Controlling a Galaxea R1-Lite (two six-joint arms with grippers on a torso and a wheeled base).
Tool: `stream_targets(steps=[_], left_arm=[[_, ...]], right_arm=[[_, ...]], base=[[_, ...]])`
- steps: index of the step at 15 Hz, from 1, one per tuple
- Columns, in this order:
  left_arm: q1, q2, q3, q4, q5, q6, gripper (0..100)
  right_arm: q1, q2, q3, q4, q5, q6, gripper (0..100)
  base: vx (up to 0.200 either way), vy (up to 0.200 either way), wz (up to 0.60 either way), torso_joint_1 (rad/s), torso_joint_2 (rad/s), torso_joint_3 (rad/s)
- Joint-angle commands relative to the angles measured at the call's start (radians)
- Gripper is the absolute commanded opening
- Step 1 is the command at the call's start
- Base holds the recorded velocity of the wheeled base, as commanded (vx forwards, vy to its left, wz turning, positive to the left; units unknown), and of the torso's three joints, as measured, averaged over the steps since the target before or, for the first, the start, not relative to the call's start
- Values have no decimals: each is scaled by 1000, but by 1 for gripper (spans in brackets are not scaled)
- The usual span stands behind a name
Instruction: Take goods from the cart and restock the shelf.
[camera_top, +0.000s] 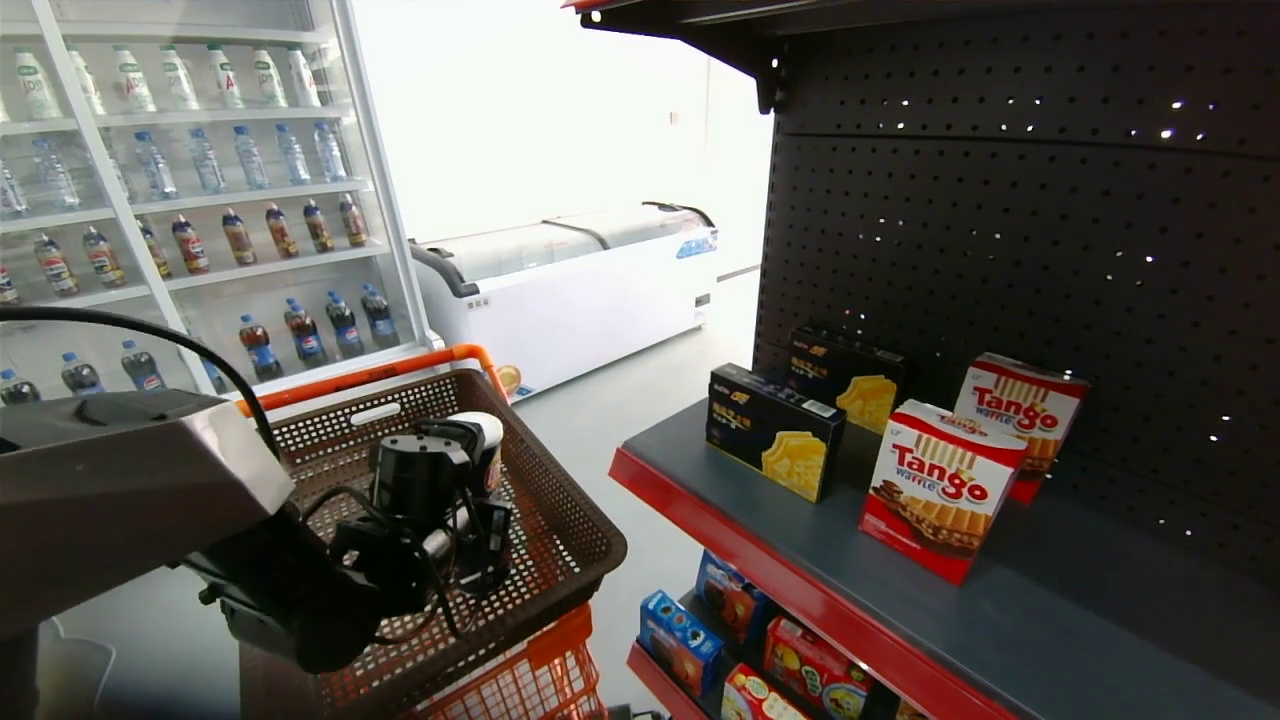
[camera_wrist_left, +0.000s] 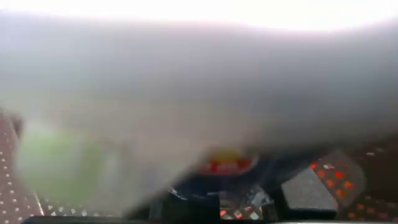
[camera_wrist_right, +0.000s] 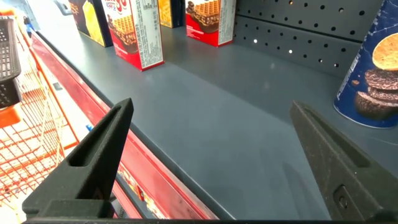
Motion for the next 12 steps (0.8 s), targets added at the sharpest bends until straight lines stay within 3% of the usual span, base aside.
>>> stream_targets(steps=[1, 3, 4, 5, 8, 9, 10, 12], left_arm=[[28, -247, -3, 135, -118, 4, 0], [33, -352, -36, 368, -127, 9, 0], [33, -431, -75, 526, -161, -20, 0], [35, -483, -89, 586, -221, -39, 0], [74, -611, -82, 644, -376, -26, 0], [93, -660, -69, 652, -483, -22, 0], [97, -687, -52, 644, -517, -20, 0], [104, -758, -29, 641, -520, -17, 0]], right_arm=[[0, 0, 0, 0, 0, 0, 100], [0, 0, 0, 0, 0, 0, 100], [0, 0, 0, 0, 0, 0, 100], [0, 0, 0, 0, 0, 0, 100], [0, 0, 0, 0, 0, 0, 100], [0, 0, 0, 0, 0, 0, 100], [0, 0, 0, 0, 0, 0, 100], [0, 0, 0, 0, 0, 0, 100]], base=[[0, 0, 0, 0, 0, 0], [0, 0, 0, 0, 0, 0], [0, 0, 0, 0, 0, 0], [0, 0, 0, 0, 0, 0], [0, 0, 0, 0, 0, 0], [0, 0, 0, 0, 0, 0], [0, 0, 0, 0, 0, 0], [0, 0, 0, 0, 0, 0]])
